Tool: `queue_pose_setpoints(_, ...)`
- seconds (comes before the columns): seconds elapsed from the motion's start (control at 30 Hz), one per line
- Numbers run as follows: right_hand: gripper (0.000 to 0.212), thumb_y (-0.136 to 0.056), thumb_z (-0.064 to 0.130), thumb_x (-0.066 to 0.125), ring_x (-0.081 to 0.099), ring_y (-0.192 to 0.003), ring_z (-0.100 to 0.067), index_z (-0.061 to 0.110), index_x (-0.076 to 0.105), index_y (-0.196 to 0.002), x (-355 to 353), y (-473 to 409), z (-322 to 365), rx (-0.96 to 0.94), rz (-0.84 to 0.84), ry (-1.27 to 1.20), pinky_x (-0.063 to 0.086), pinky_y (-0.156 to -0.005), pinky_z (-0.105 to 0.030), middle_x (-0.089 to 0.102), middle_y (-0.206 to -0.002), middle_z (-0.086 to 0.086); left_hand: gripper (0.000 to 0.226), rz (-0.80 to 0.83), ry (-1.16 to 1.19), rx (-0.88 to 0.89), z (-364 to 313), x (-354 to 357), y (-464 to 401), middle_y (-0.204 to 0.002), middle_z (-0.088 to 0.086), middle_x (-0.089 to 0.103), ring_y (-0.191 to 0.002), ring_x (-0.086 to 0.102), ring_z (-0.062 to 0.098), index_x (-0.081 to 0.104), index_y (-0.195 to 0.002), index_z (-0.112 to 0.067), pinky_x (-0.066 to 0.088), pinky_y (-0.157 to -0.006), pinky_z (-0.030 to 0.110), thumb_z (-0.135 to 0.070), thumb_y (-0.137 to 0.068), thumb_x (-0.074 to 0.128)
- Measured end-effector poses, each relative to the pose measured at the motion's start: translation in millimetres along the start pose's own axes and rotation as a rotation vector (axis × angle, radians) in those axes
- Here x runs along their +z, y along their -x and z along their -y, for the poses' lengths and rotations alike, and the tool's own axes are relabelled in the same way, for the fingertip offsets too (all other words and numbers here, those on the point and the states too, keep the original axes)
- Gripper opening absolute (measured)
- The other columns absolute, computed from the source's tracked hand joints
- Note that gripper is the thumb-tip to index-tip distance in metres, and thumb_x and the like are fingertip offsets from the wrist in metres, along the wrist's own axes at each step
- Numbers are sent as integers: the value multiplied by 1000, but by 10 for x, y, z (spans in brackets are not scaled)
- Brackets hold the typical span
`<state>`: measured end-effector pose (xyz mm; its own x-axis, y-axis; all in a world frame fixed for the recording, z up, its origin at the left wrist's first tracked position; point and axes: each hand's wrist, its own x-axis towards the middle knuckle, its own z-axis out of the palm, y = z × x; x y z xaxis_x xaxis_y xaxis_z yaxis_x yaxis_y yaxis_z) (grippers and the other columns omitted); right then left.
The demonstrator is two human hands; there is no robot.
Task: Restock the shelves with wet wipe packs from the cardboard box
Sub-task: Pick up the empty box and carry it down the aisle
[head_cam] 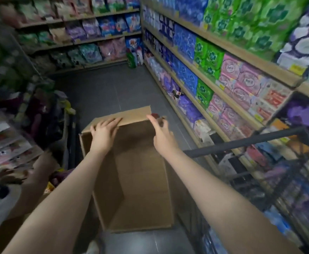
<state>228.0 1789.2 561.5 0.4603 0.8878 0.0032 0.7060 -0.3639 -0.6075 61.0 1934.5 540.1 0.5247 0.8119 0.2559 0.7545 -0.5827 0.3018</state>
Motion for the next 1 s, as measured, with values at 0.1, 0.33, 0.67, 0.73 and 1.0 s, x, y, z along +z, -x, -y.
queue_pose_setpoints(0.1, 86, -87, -10, 42, 55, -107, -39, 49, 14, -143, -31, -615, 64, -1, -62, 43, 40, -70, -32, 18, -150, -15, 38, 3, -26, 75, 127, 69, -694, -138, 4, 51, -127, 44, 32, 46, -137, -32, 21, -108, 56, -30, -99, 42)
queue_pose_setpoints(0.33, 83, -91, -5, 41, 57, -106, -33, 48, 8, -146, -62, -2295, -141, 11, -114, 163, 40, -67, -29, 21, -153, -15, 43, 128, -124, 306, 197, 440, -2456, -135, 7, 54, -114, 56, 32, 32, -142, -40, 48, -90, 42, -38, -99, 36)
queue_pose_setpoints(0.67, 80, -90, 10, 55, 53, -116, -35, 43, 10, -148, -33, -4342, -893, 87, -139, 194, 44, -94, -41, 35, -142, -11, 48, 164, -56, 160, 776, 1073, -4624, -89, 12, 66, -77, 63, 32, 16, -144, -47, 51, -68, 38, -42, -99, 29)
queue_pose_setpoints(0.73, 86, -84, 5, 60, 43, -128, -37, 34, 10, -146, -67, -4617, -1082, 72, -200, 287, 33, -108, -49, 39, -143, -15, 48, 158, 27, 68, 887, 1168, -4905, -88, 14, 67, -76, 63, 34, 19, -145, -43, 54, -70, 40, -40, -99, 30)
queue_pose_setpoints(1.0, 84, -87, 7, 56, 23, -143, -26, 42, 7, -146, -350, -6070, -1410, 118, -218, 447, 9, -116, -58, 27, -154, -6, 45, 190, 152, -181, 1292, 1721, -6057, -87, 11, 66, -70, 61, 27, 24, -144, -43, 53, -68, 40, -42, -99, 30)
